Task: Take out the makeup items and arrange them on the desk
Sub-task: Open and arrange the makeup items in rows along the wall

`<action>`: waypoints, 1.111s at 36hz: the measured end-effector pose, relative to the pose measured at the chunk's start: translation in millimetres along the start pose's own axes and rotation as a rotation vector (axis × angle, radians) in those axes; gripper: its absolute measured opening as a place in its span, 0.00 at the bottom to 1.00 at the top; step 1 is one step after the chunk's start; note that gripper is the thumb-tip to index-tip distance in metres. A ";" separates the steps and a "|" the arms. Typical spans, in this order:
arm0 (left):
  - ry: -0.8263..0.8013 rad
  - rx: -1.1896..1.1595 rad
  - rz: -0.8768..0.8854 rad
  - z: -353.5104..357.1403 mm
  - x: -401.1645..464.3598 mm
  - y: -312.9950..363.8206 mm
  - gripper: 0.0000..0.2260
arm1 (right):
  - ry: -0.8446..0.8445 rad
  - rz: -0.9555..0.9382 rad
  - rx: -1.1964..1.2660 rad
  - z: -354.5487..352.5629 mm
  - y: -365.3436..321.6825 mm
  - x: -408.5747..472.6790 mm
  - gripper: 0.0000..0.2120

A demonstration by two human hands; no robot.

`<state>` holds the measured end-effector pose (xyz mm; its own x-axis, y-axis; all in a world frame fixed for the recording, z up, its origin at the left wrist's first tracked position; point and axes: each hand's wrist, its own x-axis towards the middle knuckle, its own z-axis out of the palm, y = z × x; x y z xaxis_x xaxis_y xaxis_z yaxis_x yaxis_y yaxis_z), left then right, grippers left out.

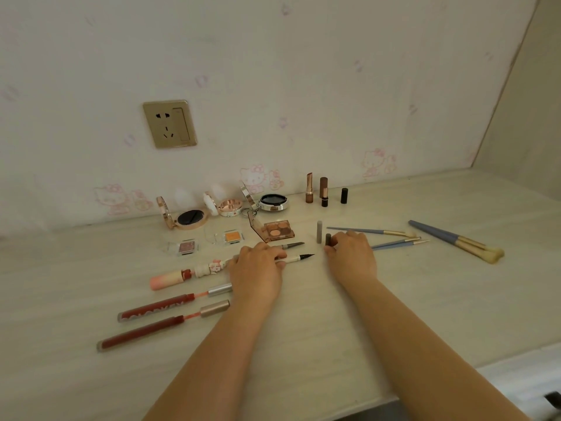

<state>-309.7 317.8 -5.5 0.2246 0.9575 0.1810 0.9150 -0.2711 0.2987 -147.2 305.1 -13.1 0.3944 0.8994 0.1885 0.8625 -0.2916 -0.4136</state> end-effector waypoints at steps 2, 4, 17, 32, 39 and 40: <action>0.003 -0.006 -0.002 0.7 -0.1 -0.3 0.11 | -0.001 0.000 0.000 -0.5 -0.4 0.2 0.15; 0.009 -0.012 -0.004 1.4 0.0 -0.3 0.11 | -0.001 0.007 0.004 -0.8 -0.8 0.3 0.15; 0.331 -0.139 0.146 2.3 -7.3 15.3 0.14 | 0.084 0.158 0.384 -13.9 17.1 -10.8 0.12; -0.100 0.008 0.549 32.3 37.6 149.6 0.15 | 0.021 0.114 -0.063 -43.1 96.8 -0.8 0.15; -0.198 0.205 0.495 53.6 60.4 159.9 0.18 | 0.051 0.135 -0.099 -52.5 118.1 -4.5 0.13; -0.194 0.204 0.484 54.7 60.0 160.1 0.18 | 0.053 0.135 -0.098 -53.5 120.3 -4.6 0.13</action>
<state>-131.4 337.2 2.0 0.6754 0.7341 0.0712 0.7339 -0.6784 0.0333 -28.3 248.5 -16.1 0.5226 0.8323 0.1849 0.8263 -0.4410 -0.3503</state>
